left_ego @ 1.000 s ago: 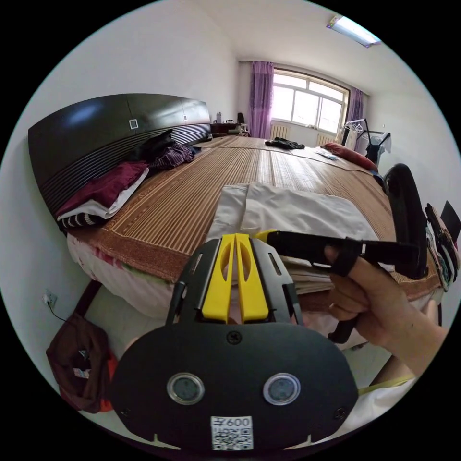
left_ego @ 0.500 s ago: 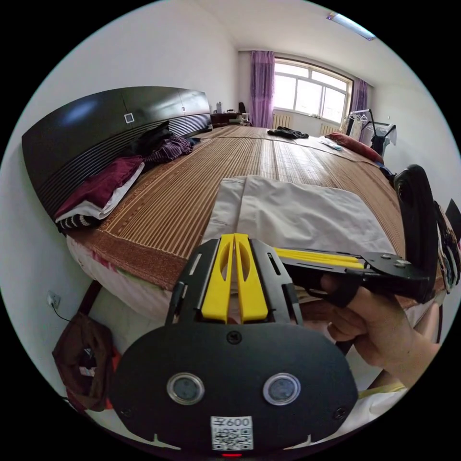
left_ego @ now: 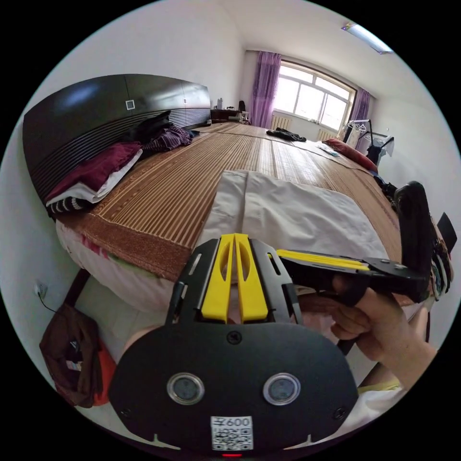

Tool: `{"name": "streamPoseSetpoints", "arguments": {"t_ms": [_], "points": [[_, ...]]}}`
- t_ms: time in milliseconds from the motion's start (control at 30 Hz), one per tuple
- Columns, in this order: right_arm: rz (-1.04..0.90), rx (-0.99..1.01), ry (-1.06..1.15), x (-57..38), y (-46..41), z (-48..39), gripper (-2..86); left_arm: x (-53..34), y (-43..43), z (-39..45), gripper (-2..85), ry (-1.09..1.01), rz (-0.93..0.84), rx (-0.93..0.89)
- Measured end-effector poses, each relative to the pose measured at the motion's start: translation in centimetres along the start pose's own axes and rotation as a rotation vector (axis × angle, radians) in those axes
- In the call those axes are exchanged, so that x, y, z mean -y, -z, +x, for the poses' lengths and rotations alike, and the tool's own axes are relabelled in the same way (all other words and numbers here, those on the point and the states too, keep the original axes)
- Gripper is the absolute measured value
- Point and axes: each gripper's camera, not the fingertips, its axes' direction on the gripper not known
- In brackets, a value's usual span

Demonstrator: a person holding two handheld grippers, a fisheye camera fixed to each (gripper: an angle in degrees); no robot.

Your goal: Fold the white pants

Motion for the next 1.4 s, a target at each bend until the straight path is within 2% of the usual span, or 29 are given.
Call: {"name": "streamPoseSetpoints", "arguments": {"t_ms": [67,233,400,567,700,800,867,1000,1133,1233,1300,1400], "points": [[-0.008,-0.018,0.034,-0.2,0.3,0.0,-0.9,-0.4,0.3,-0.7,0.5,0.0,-0.033,0.063],[-0.029,-0.097,0.136,-0.9,1.0,-0.2,-0.9,-0.7,2.3,-2.4,1.1,0.083,0.015,0.008],[0.031,-0.068,0.094,-2.3,1.3,1.5,-0.7,-0.6,2.9,-3.1,3.9,0.071,0.007,0.003],[0.135,0.033,-0.011,-4.2,1.9,3.4,1.1,-2.1,4.3,-4.7,12.0,0.023,0.099,-0.161],[0.17,0.013,0.097,-5.2,4.3,2.0,6.4,-3.9,5.7,-7.6,14.5,0.118,0.188,-0.307],[0.263,-0.096,0.233,-6.1,7.7,0.3,7.9,-4.4,6.0,-8.4,15.5,0.126,0.197,-0.315],[0.335,-0.202,0.288,-6.1,10.2,-0.2,8.7,-4.2,5.4,-7.3,16.4,0.07,0.166,-0.257],[0.339,-0.366,0.301,-5.3,12.9,0.9,9.4,-4.4,4.3,-5.8,17.3,0.031,0.156,-0.213],[0.32,-0.509,0.14,-4.6,15.2,5.6,7.1,-4.6,2.9,-4.7,16.1,-0.004,0.145,-0.266],[0.177,-0.499,-0.018,-3.7,14.4,9.5,3.6,-4.8,1.3,-4.3,13.9,0.004,0.15,-0.313],[0.084,-0.518,-0.032,-3.7,12.8,10.8,2.1,-5.0,0.3,-3.8,12.9,0.017,0.134,-0.283],[0.193,-0.557,0.051,-5.3,12.4,10.4,0.8,-5.4,-1.1,-0.9,12.5,-0.071,0.092,-0.145]]}}
